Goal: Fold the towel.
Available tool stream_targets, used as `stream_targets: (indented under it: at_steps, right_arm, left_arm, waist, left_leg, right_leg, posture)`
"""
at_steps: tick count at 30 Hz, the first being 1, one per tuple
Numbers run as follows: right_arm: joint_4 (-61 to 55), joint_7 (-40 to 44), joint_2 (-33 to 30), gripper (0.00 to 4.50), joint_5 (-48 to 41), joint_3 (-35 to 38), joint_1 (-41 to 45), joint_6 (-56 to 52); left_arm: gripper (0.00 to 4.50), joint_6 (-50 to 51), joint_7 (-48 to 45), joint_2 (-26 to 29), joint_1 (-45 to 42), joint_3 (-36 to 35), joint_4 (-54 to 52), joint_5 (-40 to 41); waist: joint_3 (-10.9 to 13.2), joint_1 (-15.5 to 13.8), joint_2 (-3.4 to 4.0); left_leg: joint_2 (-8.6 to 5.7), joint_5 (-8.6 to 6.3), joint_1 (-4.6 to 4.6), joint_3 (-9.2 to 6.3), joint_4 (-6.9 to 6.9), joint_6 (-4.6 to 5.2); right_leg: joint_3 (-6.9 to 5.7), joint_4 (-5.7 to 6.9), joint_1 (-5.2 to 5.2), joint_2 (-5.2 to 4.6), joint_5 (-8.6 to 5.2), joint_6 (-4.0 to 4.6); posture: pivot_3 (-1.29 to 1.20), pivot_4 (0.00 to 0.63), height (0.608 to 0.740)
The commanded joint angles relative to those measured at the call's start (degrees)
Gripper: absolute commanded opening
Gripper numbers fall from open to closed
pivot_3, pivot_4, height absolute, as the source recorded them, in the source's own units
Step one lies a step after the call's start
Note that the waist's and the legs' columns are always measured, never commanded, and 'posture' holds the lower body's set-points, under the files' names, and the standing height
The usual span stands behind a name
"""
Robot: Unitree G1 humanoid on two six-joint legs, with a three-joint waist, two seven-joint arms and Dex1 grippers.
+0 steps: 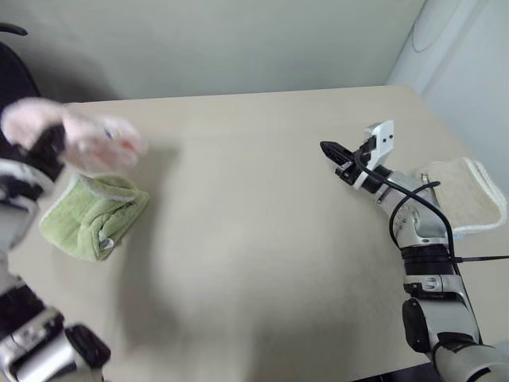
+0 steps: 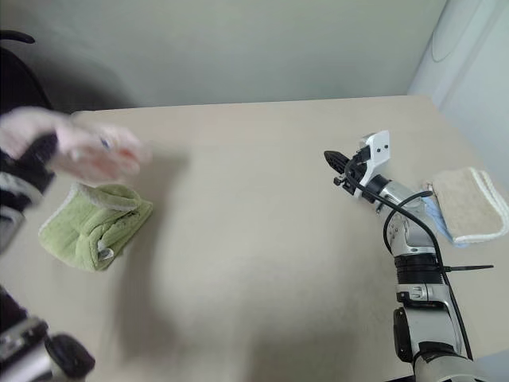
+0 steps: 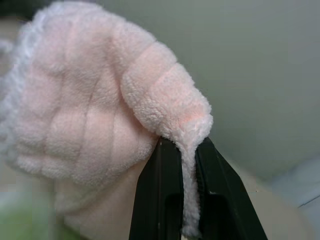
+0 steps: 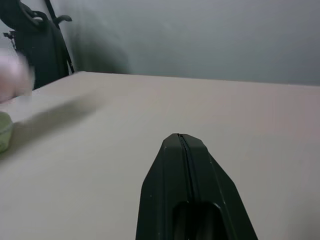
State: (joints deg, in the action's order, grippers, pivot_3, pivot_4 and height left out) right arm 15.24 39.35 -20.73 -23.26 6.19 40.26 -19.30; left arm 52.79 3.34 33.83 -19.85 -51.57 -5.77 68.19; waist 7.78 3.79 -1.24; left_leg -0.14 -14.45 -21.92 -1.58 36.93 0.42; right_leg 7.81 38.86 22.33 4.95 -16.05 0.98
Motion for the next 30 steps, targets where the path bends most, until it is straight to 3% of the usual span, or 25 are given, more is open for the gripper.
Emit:
stream_targets:
  at_steps: [1, 2, 4, 7, 15, 24, 30]
  right_arm:
    - [-1.18, 0.39, -0.55, 0.00, -0.07, 0.85, 0.65, 1.09]
    - [-0.78, 0.43, -0.46, 0.00, 0.06, 0.67, 0.88, 1.21]
    - [0.20, 0.81, -0.08, 0.00, 0.28, 0.06, 1.89, 1.44]
    - [1.06, 1.31, 0.05, 0.00, 0.63, -0.44, 2.73, 1.90]
    - [1.09, 1.42, 0.40, 0.00, 0.74, -0.63, 2.43, 1.94]
    - [-0.26, 0.75, 1.00, 0.00, 0.38, -0.11, 1.49, 1.60]
    - [-0.47, 1.20, 0.83, 0.00, 0.04, -0.02, 1.45, 1.00]
  left_arm:
    - [0.02, -2.21, 1.82, -6.80, 9.91, -2.91, -8.08, 2.99]
    - [0.02, -3.11, 1.20, -8.89, 13.31, -1.78, -8.86, 1.53]
    - [0.65, -5.44, 0.79, -13.29, 17.31, -0.40, -7.76, -0.13]
    - [1.66, -8.48, 0.20, -15.60, 18.69, -0.07, -7.03, 0.16]
    - [4.49, -12.41, -0.24, -14.04, 19.06, -1.54, -6.13, 5.55]
    - [4.49, -14.55, -4.34, -9.23, 24.52, -5.23, -8.46, 11.11]
    - [4.49, -18.03, -9.89, -6.75, 33.45, -9.40, -6.93, 7.96]
  waist:
    - [0.01, 0.15, 0.02]
    - [0.01, 0.21, 0.02]
    - [0.01, 0.23, 0.02]
    - [0.05, -0.09, -0.06]
    - [0.05, -0.74, -0.06]
    - [0.05, -0.42, -0.06]
    - [0.05, -0.40, -0.06]
  left_leg:
    - [0.00, 0.00, 0.01, 0.00, -0.03, 0.00]
    - [0.00, 0.00, 0.01, 0.00, -0.11, 0.00]
    - [0.00, -0.01, 0.04, 0.00, -0.14, 0.04]
    - [0.03, 0.12, 0.05, -0.03, -0.11, 0.17]
    - [-0.01, 0.39, 0.15, -0.08, -0.05, 0.26]
    - [-0.02, 0.39, 0.11, -0.08, -0.19, 0.24]
    - [-0.01, 0.39, 0.11, -0.08, -0.31, 0.24]
  right_leg:
    - [0.00, -0.01, -0.04, 0.00, 0.00, 0.00]
    - [0.01, 0.04, -0.08, 0.00, 0.00, 0.00]
    - [-0.01, 0.06, -0.12, 0.00, 0.02, 0.03]
    - [-0.07, 0.14, -0.12, 0.01, 0.31, 0.20]
    - [-0.09, -0.07, -0.40, -0.01, 0.72, 0.21]
    - [-0.07, -0.15, -0.32, -0.01, 0.70, 0.17]
    - [-0.06, -0.18, -0.27, -0.01, 0.68, 0.18]
  posture:
    - [0.00, 0.150, 0.740]
    - [0.00, 0.150, 0.740]
    - [0.00, 0.150, 0.740]
    - [0.00, 0.150, 0.740]
    - [0.00, 0.150, 0.740]
    - [0.00, 0.150, 0.740]
    - [0.00, 0.150, 0.740]
